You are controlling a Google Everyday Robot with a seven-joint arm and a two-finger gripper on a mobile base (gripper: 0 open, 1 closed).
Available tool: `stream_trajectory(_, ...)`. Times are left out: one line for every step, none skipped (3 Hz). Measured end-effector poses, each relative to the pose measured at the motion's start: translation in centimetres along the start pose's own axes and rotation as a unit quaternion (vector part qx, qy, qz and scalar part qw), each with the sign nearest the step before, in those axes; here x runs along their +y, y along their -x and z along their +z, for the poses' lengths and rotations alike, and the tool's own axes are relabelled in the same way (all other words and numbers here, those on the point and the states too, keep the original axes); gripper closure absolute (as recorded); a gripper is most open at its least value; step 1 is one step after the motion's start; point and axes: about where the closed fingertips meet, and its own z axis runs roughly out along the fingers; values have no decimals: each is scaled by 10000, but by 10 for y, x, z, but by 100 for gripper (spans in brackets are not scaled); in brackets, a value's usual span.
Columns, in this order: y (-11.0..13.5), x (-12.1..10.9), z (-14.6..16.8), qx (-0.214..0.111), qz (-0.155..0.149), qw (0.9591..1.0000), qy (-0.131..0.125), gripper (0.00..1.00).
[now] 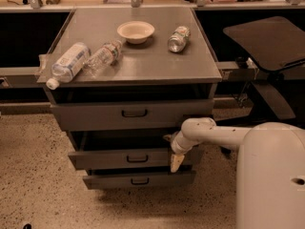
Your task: Open middle drawer
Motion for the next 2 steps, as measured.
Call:
stream_trajectory(0,0,0,0,0,10000,1,0)
stream_trajectory(14,39,-7,89,-105,9995,294,27)
